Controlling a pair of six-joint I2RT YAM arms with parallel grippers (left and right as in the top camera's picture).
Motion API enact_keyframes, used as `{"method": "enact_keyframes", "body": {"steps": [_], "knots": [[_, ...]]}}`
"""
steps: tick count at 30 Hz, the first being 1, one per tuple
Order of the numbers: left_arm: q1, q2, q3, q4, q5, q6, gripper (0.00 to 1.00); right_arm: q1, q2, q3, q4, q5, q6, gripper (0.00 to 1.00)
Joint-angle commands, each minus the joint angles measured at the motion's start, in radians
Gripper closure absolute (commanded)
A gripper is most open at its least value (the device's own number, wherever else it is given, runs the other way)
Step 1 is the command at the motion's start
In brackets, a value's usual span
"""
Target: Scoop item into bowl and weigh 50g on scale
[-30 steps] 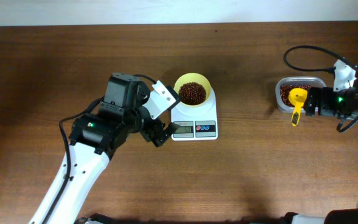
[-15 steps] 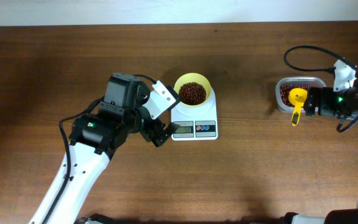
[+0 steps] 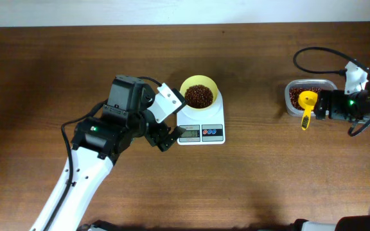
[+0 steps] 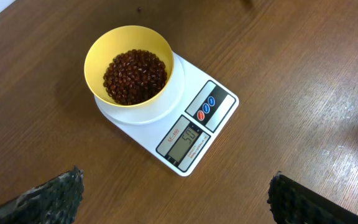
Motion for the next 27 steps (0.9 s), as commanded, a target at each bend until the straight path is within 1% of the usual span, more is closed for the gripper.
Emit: {"method": "enact_keyframes", "body": {"steps": [1,23,26,27], "knots": [[0.006,-0.004,-0.005,0.002,0.0,-0.012,0.01,-0.003,-0.005,0.023,0.004,0.013,-0.006,0.01],[0.006,-0.003,-0.005,-0.005,0.0,-0.012,0.01,-0.003,-0.005,0.023,0.004,0.013,-0.006,0.01],[0.005,0.022,-0.005,-0.005,0.005,-0.013,0.01,-0.003,-0.005,0.023,0.004,0.013,-0.006,0.01],[0.004,0.035,-0.005,-0.005,0.027,-0.013,0.01,-0.003,-0.005,0.023,0.004,0.013,-0.006,0.01]]}}
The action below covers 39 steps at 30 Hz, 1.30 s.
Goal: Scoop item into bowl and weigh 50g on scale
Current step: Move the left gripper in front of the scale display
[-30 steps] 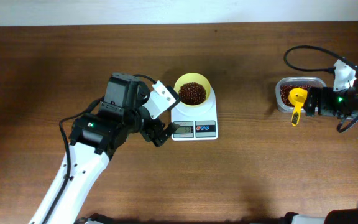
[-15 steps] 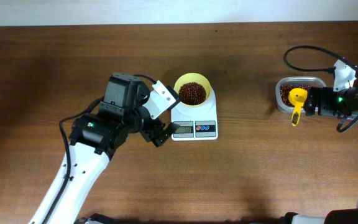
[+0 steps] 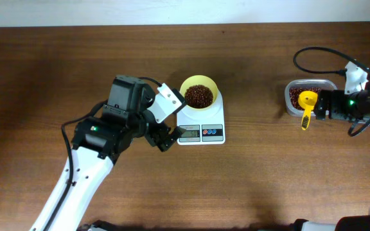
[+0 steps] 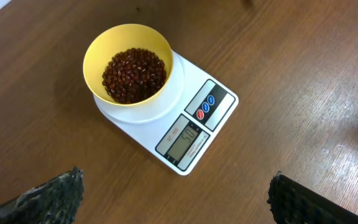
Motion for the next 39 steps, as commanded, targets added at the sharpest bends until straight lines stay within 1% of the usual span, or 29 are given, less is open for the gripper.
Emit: {"method": "enact_keyframes", "body": {"steps": [1,3,4,5,6,7,9,10,11,13,16,18,20,22,26,32,39], "knots": [[0.003,0.055,-0.005,0.004,0.073,-0.013,0.01,-0.003,-0.005,0.022,0.004,0.013,-0.006,0.01],[-0.002,0.095,-0.005,0.014,0.128,-0.014,0.01,-0.003,-0.005,0.022,0.004,0.013,-0.006,0.01],[-0.011,0.113,-0.005,0.023,0.129,-0.036,0.01,-0.003,-0.005,0.022,0.004,0.013,-0.006,0.01],[-0.026,0.14,-0.005,0.05,0.126,-0.09,0.01,-0.003,-0.005,0.022,0.004,0.013,-0.006,0.01],[-0.047,0.169,-0.005,0.084,0.07,-0.175,0.01,-0.003,-0.005,0.022,0.004,0.013,-0.006,0.01],[-0.08,0.208,-0.005,0.117,-0.022,-0.273,0.01,-0.003,-0.005,0.022,0.004,0.013,-0.006,0.01],[-0.123,0.253,-0.005,0.134,-0.104,-0.333,0.01,-0.003,-0.005,0.022,0.004,0.013,-0.006,0.01],[-0.148,0.279,-0.005,0.138,-0.177,-0.417,0.01,-0.003,-0.005,0.022,0.004,0.013,-0.006,0.01],[-0.168,0.303,-0.005,0.137,-0.258,-0.525,0.01,-0.003,-0.005,0.022,0.004,0.013,-0.006,0.01],[-0.191,0.334,-0.006,0.138,-0.322,-0.644,0.01,-0.003,-0.005,0.022,0.004,0.013,-0.006,0.01],[-0.222,0.358,-0.042,0.138,-0.413,-0.903,0.01,-0.003,-0.005,0.022,0.004,0.013,-0.006,0.01],[-0.25,0.358,-0.093,0.173,-0.436,-1.001,0.01,-0.003,-0.005,0.022,0.004,0.013,-0.006,0.01],[-0.282,0.357,-0.108,0.208,-0.439,-1.009,0.01,-0.003,-0.005,0.022,0.004,0.013,-0.006,0.01],[-0.311,0.357,-0.108,0.212,-0.459,-1.044,0.01,-0.003,-0.005,0.022,0.004,0.013,-0.006,0.01],[-0.374,0.357,-0.108,0.189,-0.549,-1.092,0.02,-0.003,-0.005,0.022,0.004,0.013,-0.006,0.01],[-0.377,0.357,-0.108,0.148,-0.579,-1.181,0.01,-0.003,-0.005,0.022,0.004,0.013,-0.006,0.01],[-0.377,0.356,-0.108,0.148,-0.585,-1.181,0.01,-0.003,-0.005,0.022,0.004,0.013,-0.006,0.01]]}}
